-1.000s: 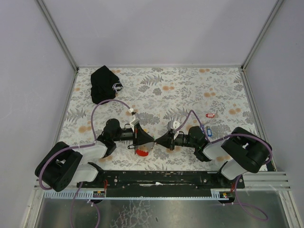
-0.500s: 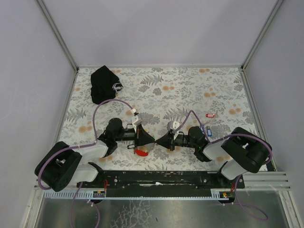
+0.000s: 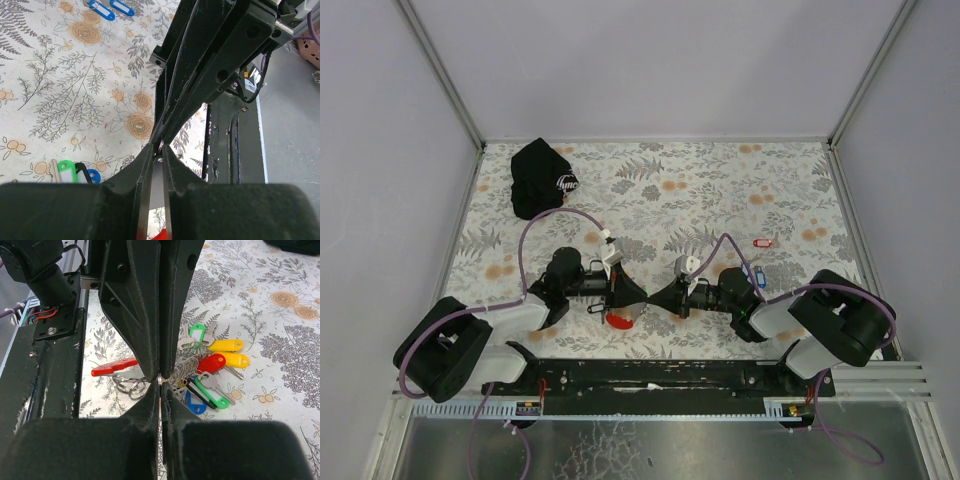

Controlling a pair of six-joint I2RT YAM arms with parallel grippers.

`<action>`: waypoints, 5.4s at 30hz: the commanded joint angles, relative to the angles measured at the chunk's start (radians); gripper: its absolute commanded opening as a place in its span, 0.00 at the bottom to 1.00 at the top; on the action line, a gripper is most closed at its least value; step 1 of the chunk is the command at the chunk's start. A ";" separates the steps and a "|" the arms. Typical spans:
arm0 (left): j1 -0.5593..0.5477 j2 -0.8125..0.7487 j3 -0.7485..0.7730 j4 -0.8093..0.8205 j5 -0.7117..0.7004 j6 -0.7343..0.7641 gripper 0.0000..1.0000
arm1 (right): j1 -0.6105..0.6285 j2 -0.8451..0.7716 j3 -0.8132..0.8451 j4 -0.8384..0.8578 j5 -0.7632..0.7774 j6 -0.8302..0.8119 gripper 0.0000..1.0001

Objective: Put the keys on the keyring

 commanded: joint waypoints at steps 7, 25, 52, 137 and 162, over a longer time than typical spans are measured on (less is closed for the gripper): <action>-0.010 -0.010 0.018 -0.042 -0.024 0.025 0.00 | -0.008 -0.048 0.010 0.128 0.001 0.003 0.01; -0.227 -0.073 0.326 -0.741 -0.601 0.052 0.00 | -0.012 -0.411 -0.002 -0.444 0.217 -0.201 0.46; -0.316 0.013 0.636 -1.222 -0.610 0.122 0.00 | -0.032 -0.313 0.155 -0.600 -0.122 -0.405 0.40; -0.176 -0.170 -0.262 0.409 -0.516 -0.203 0.25 | -0.064 -0.075 0.110 -0.183 -0.209 -0.160 0.00; -0.177 -0.265 -0.167 0.105 -0.521 -0.046 0.00 | -0.063 -0.125 0.082 -0.214 -0.153 -0.171 0.17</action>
